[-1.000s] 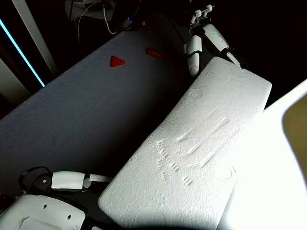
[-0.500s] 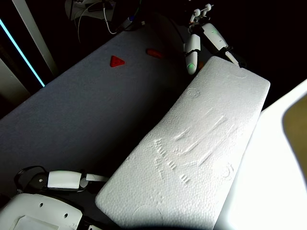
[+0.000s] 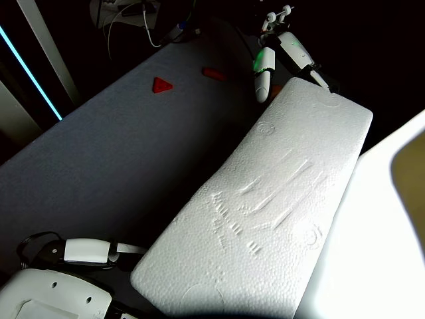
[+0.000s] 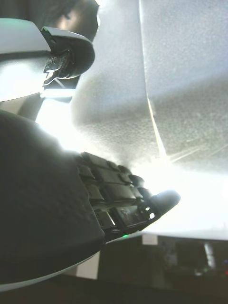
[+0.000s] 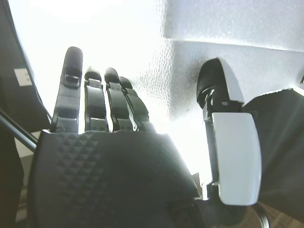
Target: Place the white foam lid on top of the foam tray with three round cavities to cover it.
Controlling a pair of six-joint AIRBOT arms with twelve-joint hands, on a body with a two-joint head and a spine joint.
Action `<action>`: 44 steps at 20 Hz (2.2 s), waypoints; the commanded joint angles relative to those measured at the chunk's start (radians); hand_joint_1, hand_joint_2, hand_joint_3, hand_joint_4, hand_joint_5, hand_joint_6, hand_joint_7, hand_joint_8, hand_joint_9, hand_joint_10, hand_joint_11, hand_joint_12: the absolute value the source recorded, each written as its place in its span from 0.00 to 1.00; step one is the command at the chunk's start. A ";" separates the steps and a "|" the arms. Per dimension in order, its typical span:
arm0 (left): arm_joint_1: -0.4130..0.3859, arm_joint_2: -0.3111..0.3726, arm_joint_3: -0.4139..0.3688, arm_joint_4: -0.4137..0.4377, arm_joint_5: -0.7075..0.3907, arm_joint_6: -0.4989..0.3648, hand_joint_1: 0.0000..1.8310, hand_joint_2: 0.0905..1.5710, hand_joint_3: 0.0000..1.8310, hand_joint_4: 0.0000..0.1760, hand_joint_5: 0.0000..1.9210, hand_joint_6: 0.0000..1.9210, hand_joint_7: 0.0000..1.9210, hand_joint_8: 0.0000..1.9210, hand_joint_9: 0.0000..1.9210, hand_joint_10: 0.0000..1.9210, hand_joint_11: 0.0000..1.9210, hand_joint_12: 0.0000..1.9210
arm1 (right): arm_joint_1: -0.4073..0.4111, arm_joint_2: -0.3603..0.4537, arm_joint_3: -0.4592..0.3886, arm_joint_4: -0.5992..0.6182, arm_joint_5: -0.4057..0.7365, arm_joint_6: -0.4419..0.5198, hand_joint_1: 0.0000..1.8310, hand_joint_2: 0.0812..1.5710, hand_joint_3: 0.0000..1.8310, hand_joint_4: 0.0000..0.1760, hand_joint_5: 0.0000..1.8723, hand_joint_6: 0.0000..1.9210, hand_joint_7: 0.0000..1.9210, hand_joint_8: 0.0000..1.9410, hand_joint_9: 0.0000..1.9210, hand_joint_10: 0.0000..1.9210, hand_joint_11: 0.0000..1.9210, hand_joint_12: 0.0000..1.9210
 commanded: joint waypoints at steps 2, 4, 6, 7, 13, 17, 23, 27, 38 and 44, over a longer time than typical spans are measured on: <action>0.002 0.004 -0.004 0.017 -0.106 -0.003 0.21 0.61 0.00 0.15 0.00 0.00 0.00 0.00 0.00 0.00 0.00 0.32 | -0.004 0.020 0.000 -0.003 0.119 -0.005 0.35 0.75 0.00 0.00 0.00 0.00 0.00 0.00 0.00 0.00 0.00 0.09; 0.002 0.004 -0.004 0.016 -0.106 -0.003 0.20 0.61 0.00 0.21 0.00 0.00 0.00 0.00 0.00 0.00 0.00 0.29 | -0.009 0.020 0.001 0.003 0.118 -0.005 0.33 0.75 0.00 0.00 0.00 0.00 0.00 0.00 0.00 0.00 0.00 0.00; 0.003 0.003 -0.004 0.015 -0.104 -0.003 0.20 0.61 0.00 0.13 0.00 0.00 0.00 0.00 0.00 0.00 0.00 0.23 | -0.012 0.019 0.001 0.005 0.118 -0.005 0.33 0.75 0.00 0.00 0.00 0.00 0.00 0.00 0.00 0.00 0.00 0.00; 0.004 0.003 -0.004 0.015 -0.103 -0.003 0.19 0.61 0.00 0.13 0.00 0.00 0.00 0.00 0.00 0.00 0.00 0.21 | -0.014 0.019 0.001 0.007 0.118 -0.005 0.32 0.75 0.00 0.00 0.00 0.00 0.00 0.00 0.00 0.00 0.00 0.00; 0.005 0.005 -0.010 0.017 -0.113 -0.002 0.21 0.62 0.00 0.12 0.00 0.00 0.00 0.00 0.00 0.00 0.00 0.35 | -0.036 0.014 0.005 0.023 0.115 -0.005 0.33 0.74 0.00 0.00 0.00 0.00 0.00 0.00 0.00 0.00 0.00 0.00; 0.013 0.009 -0.010 0.014 -0.113 -0.003 0.22 0.63 0.00 0.11 0.00 0.00 0.00 0.00 0.00 0.00 0.00 0.31 | -0.056 0.010 0.006 0.041 0.115 -0.005 0.30 0.74 0.00 0.00 0.00 0.00 0.00 0.00 0.00 0.00 0.00 0.00; 0.037 0.028 -0.025 -0.004 -0.137 -0.003 0.22 0.62 0.00 0.09 0.00 0.00 0.00 0.00 0.00 0.00 0.00 0.31 | -0.071 0.020 -0.004 0.050 0.129 -0.005 0.33 0.73 0.00 0.00 0.00 0.00 0.00 0.00 0.00 0.00 0.00 0.00; 0.045 0.039 -0.041 -0.003 -0.165 -0.003 0.22 0.64 0.00 0.00 0.00 0.00 0.00 0.00 0.00 0.00 0.00 0.31 | -0.085 0.046 -0.032 0.047 0.166 -0.005 0.32 0.73 0.00 0.00 0.00 0.00 0.00 0.00 0.00 0.00 0.00 0.00; 0.064 0.054 -0.063 -0.001 -0.207 -0.011 0.22 0.63 0.00 0.05 0.00 0.00 0.00 0.00 0.00 0.00 0.00 0.31 | -0.100 0.074 -0.082 -0.009 0.241 0.022 0.30 0.71 0.00 0.00 0.00 0.00 0.00 0.00 0.00 0.00 0.00 0.00; 0.039 0.042 -0.054 0.018 -0.193 -0.011 0.23 0.63 0.00 0.08 0.00 0.00 0.00 0.00 0.00 0.00 0.00 0.26 | -0.091 0.074 -0.074 -0.029 0.249 0.043 0.31 0.71 0.00 0.00 0.00 0.00 0.00 0.00 0.00 0.00 0.00 0.00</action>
